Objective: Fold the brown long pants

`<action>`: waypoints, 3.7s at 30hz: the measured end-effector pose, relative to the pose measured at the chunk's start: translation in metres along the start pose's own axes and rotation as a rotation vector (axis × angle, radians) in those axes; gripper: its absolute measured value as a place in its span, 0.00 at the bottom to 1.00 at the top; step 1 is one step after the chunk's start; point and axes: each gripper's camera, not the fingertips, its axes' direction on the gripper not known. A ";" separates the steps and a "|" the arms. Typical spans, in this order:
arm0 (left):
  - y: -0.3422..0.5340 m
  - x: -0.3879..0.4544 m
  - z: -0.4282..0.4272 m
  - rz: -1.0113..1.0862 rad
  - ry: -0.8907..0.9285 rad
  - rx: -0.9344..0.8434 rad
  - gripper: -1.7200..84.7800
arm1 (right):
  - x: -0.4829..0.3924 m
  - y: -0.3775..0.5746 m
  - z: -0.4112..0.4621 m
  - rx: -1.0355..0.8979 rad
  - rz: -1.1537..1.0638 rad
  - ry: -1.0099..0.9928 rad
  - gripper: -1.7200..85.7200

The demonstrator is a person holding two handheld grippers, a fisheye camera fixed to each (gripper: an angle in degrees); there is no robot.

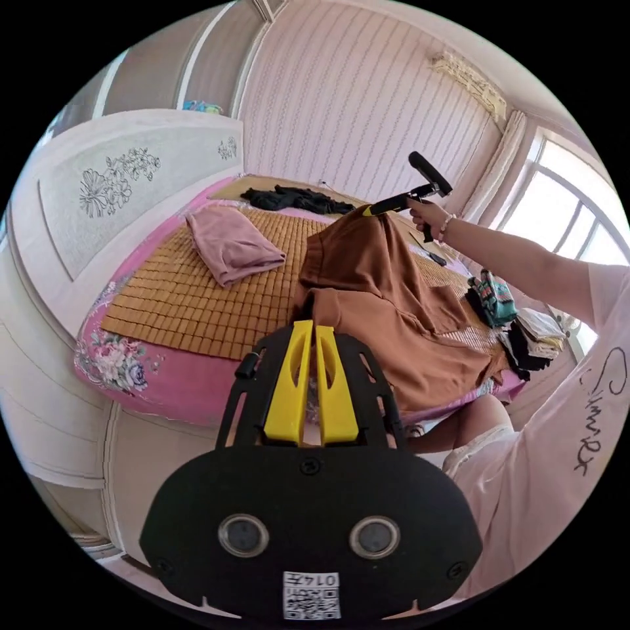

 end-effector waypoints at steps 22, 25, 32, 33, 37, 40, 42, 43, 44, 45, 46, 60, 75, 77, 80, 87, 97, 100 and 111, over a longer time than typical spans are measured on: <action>0.090 0.083 0.119 0.238 0.059 -0.217 0.09 | 0.075 0.636 -0.076 0.232 1.045 0.080 0.16; 0.078 0.141 0.149 0.369 0.073 -0.230 0.10 | 0.059 0.712 -0.080 0.336 1.196 0.073 0.16; 0.058 0.258 0.192 0.618 0.171 -0.231 0.11 | 0.076 0.736 -0.078 0.508 1.167 0.008 0.15; 0.057 0.265 0.196 0.639 0.169 -0.228 0.11 | 0.081 0.729 -0.078 0.510 1.140 0.009 0.15; 0.047 0.321 0.241 0.759 0.152 -0.250 0.11 | 0.121 0.674 -0.078 0.522 0.963 0.054 0.15; 0.038 0.369 0.288 0.869 0.114 -0.248 0.12 | 0.150 0.634 -0.065 0.481 0.865 0.121 0.16; 0.030 0.395 0.322 0.900 0.095 -0.262 0.12 | 0.167 0.611 -0.055 0.424 0.811 0.183 0.17; 0.024 0.408 0.346 0.903 0.091 -0.273 0.12 | 0.181 0.599 -0.048 0.377 0.779 0.210 0.17; 0.020 0.420 0.370 0.905 0.082 -0.283 0.12 | 0.196 0.589 -0.042 0.337 0.756 0.215 0.18; 0.018 0.424 0.381 0.910 0.076 -0.286 0.12 | 0.203 0.586 -0.040 0.329 0.747 0.214 0.18; 0.015 0.432 0.404 0.914 0.066 -0.295 0.12 | 0.216 0.581 -0.039 0.331 0.730 0.218 0.17; 0.027 0.427 0.530 0.758 0.057 -0.397 0.02 | 0.254 0.579 -0.107 0.729 0.344 -0.129 0.04; 0.034 0.406 0.517 0.817 0.014 -0.367 0.01 | 0.334 0.676 -0.083 0.559 0.632 -0.315 0.17; 0.020 0.398 0.507 0.767 0.020 -0.321 0.01 | 0.322 0.638 -0.069 0.346 0.523 -0.231 0.19; 0.003 0.387 0.493 0.714 0.032 -0.265 0.01 | 0.310 0.608 -0.051 0.165 0.472 -0.100 0.10; 0.005 0.366 0.457 0.750 0.184 -0.186 0.01 | 0.291 0.675 -0.159 0.760 0.515 0.315 0.03; 0.076 0.422 0.497 0.972 0.289 -0.344 0.05 | 0.372 0.760 -0.139 0.656 0.792 -0.076 0.04; 0.047 0.447 0.511 0.996 0.290 -0.254 0.07 | 0.384 0.731 -0.119 0.484 0.738 -0.137 0.04; -0.024 0.521 0.712 0.869 0.140 -0.473 0.16 | 0.401 0.681 -0.082 0.187 0.689 -0.012 0.15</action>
